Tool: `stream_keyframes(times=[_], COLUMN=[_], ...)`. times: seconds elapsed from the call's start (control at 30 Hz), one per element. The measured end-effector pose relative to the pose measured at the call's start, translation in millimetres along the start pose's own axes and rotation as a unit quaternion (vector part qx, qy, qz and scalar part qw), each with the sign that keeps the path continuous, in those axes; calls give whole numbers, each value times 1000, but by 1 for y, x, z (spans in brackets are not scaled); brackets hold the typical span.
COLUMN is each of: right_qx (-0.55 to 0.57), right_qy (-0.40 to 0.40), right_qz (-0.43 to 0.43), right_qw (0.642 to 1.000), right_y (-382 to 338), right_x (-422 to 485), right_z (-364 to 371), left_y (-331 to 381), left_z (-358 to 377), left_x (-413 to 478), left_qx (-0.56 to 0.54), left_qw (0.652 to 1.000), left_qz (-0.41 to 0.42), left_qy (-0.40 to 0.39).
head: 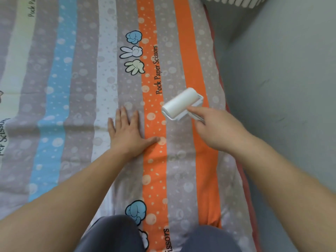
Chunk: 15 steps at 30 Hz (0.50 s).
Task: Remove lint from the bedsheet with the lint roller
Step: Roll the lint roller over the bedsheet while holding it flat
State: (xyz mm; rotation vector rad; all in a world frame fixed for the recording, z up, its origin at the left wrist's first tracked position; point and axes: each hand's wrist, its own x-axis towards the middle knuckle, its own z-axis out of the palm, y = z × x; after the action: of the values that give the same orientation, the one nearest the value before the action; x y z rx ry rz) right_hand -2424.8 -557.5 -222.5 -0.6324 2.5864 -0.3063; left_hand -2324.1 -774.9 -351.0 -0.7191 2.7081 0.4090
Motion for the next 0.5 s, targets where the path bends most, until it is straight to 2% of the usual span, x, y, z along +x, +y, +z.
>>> stream_keyframes(times=[0.13, 0.2, 0.27, 0.5], right_qx=[13, 9, 2, -30], right_qy=[10, -15, -41, -46], right_qz=[-13, -6, 2, 7], right_qw=[1000, 1000, 999, 998], right_y=[-46, -55, -54, -17], right_x=[63, 78, 79, 35], right_z=[39, 52, 59, 60], left_y=[-11, -13, -15, -20], left_z=[4, 3, 3, 3], left_x=[7, 9, 9, 11], left_qx=[-19, -29, -39, -49], left_qw=[999, 998, 998, 996], left_qz=[27, 28, 27, 49], left_qy=[-40, -49, -49, -59])
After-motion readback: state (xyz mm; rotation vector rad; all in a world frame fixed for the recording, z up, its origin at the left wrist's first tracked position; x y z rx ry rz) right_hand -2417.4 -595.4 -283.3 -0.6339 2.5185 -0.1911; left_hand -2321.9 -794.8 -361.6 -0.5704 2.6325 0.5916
